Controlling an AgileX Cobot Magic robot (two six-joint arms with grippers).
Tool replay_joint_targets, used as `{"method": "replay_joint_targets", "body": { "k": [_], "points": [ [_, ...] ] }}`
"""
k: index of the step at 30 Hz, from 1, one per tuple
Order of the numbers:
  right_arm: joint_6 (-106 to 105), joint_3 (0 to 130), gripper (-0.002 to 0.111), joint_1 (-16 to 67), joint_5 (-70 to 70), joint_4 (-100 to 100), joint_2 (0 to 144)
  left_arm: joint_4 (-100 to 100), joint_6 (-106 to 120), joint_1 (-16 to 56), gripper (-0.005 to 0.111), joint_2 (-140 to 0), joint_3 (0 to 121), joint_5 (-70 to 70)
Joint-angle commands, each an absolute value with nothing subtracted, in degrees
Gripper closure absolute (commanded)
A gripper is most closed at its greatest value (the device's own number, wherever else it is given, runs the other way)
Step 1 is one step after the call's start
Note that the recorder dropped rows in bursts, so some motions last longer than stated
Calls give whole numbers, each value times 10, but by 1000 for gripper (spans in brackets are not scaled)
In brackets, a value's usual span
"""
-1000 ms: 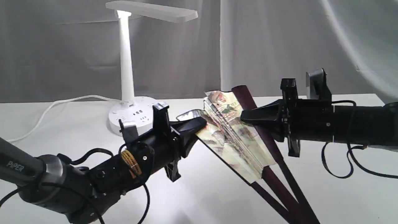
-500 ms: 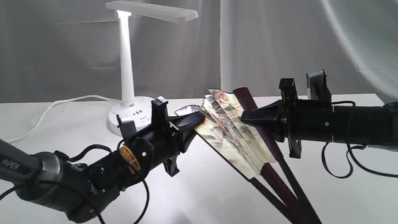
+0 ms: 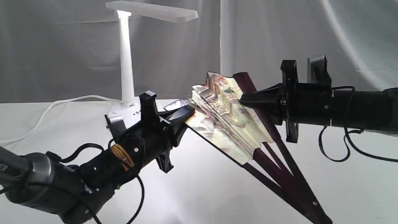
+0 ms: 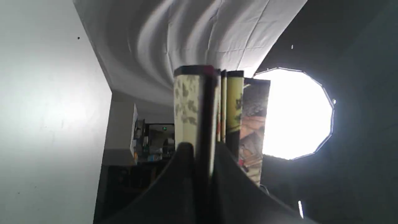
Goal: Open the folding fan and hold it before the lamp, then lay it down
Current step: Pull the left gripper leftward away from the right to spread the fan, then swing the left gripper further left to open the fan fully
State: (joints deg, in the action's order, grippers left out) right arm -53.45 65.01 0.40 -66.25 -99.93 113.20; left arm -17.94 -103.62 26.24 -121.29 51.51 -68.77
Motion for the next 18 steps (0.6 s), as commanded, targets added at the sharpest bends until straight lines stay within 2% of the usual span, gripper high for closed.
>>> {"method": "replay_joint_targets", "body": {
  "k": [1,18],
  "points": [
    [-529,661,108,0,-656,-999,1131,-140,-1043,262,107,-1196,506,-700],
    [-496,661,108,-80,-658,-999,1131,23,-958,263,107,-1093,368,-700]
  ]
}}
